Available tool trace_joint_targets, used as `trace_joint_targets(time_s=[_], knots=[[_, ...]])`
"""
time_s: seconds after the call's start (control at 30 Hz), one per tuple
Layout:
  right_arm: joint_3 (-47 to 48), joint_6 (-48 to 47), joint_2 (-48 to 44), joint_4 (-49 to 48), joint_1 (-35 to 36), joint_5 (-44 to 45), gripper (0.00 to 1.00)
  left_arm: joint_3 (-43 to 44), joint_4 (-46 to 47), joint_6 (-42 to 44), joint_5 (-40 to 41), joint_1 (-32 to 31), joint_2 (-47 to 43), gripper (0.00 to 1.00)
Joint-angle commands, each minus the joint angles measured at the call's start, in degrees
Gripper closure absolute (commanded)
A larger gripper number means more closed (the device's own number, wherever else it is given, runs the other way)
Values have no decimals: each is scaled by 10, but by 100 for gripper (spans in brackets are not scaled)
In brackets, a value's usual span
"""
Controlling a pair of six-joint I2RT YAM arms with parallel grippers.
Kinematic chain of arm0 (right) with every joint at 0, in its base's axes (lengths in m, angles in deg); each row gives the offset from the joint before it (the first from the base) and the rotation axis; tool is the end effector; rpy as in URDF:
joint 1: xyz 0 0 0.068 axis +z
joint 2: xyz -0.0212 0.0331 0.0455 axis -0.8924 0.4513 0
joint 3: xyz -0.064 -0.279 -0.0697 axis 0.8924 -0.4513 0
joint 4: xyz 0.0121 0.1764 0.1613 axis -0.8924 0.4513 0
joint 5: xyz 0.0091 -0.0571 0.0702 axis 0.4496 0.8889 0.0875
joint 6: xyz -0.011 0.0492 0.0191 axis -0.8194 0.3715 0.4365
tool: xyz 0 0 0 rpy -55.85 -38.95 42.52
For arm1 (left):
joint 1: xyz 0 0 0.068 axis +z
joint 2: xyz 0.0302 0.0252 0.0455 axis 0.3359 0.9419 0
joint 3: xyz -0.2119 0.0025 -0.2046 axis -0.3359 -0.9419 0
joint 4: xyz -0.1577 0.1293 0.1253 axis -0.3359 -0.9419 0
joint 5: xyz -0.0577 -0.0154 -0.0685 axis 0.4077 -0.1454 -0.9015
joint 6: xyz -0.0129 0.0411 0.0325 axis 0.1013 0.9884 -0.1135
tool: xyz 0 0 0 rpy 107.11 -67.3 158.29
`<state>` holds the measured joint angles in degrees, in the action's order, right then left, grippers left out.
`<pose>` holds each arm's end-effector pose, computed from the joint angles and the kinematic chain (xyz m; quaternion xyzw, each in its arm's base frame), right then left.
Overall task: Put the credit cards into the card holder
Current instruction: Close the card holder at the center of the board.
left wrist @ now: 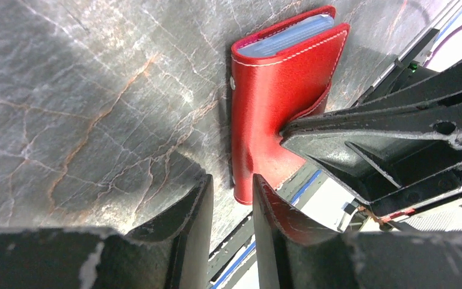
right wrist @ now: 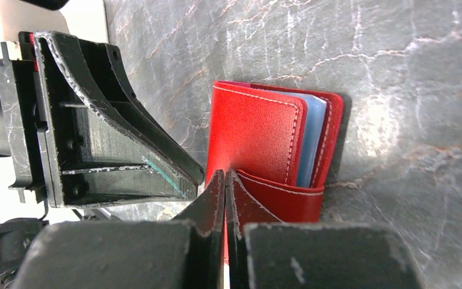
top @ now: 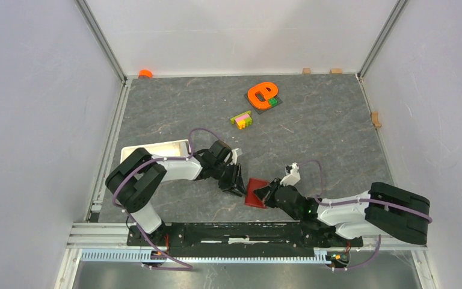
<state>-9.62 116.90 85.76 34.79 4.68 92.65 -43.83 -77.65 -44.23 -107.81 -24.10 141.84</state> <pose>0.0767 0.1430 0.1476 0.1907 0.8464 0.3626 0.3404 0.1927 -0.2112 0.1668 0.0997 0.9189 -0.3815 0.0127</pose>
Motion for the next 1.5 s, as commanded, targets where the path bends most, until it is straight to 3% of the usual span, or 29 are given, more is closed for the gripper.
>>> trace_joint_targets(time_s=[0.0,0.17,0.37,1.0,1.47], knots=[[-112,-108,96,157,-55,-121,100,20,-11,16,9,1,-26,63],[-150,-106,168,39,-89,-184,100,22,-15,19,9,2,-29,63],[-173,-101,225,-35,-123,-224,100,23,-18,22,10,2,-34,64],[-91,-126,353,-6,-193,-285,100,37,-74,62,36,41,-159,63],[-33,-142,480,-82,-224,-365,100,50,-97,85,65,44,-176,63]])
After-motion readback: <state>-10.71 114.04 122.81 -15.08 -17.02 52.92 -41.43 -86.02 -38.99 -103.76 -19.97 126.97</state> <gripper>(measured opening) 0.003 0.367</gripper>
